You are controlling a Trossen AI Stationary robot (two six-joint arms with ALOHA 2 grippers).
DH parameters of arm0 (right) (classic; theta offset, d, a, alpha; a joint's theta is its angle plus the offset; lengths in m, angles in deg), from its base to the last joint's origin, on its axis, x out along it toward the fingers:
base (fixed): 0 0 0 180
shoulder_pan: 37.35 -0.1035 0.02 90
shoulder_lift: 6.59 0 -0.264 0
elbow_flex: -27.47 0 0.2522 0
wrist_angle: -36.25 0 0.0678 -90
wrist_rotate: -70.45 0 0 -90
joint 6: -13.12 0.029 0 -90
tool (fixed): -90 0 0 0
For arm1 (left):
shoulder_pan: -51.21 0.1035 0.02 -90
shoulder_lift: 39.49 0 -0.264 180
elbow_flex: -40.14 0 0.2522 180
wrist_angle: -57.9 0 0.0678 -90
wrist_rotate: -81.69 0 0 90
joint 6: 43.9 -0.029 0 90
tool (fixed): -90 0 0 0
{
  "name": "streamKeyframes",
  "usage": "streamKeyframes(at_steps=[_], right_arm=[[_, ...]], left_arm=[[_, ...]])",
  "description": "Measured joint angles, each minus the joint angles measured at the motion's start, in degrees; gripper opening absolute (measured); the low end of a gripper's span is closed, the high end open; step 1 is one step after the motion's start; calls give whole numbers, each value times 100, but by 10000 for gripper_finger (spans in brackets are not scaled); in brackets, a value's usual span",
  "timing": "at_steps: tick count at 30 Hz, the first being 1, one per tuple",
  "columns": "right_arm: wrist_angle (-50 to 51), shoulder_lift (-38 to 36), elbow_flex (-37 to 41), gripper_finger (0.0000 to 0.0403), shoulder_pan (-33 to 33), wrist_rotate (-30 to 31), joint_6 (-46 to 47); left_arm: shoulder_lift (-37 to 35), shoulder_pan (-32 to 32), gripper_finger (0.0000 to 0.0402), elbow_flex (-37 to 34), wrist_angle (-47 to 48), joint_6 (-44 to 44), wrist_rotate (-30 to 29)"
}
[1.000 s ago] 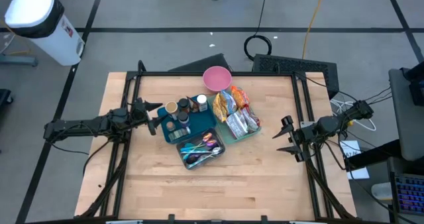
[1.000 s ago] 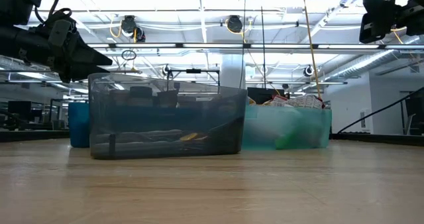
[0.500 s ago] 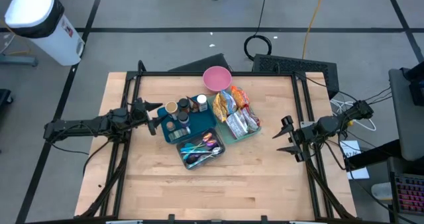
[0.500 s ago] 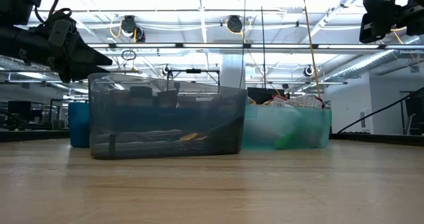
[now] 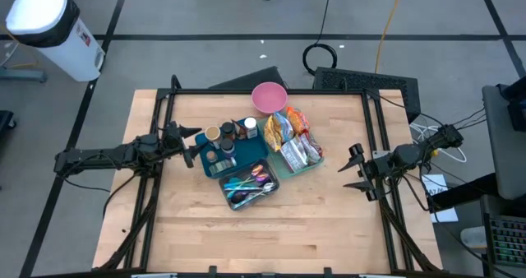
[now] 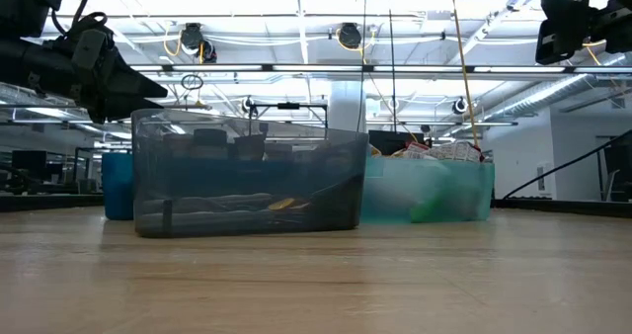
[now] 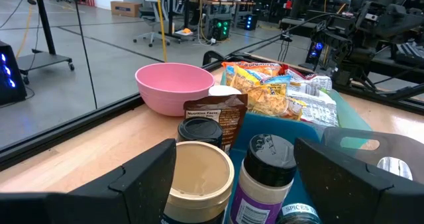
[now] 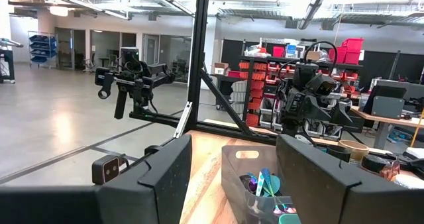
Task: Pick & Place Food Item
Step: Return to Home Position
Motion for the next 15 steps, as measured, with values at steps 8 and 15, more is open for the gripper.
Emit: streamKeyframes(at_steps=[8,15], right_arm=[[0,-1,-2,212,1,0,-1],[0,0,-7,214,0,0,0]], left_arm=[[2,2,308,0,0,0,0],[0,-1,308,0,0,-1,0]])
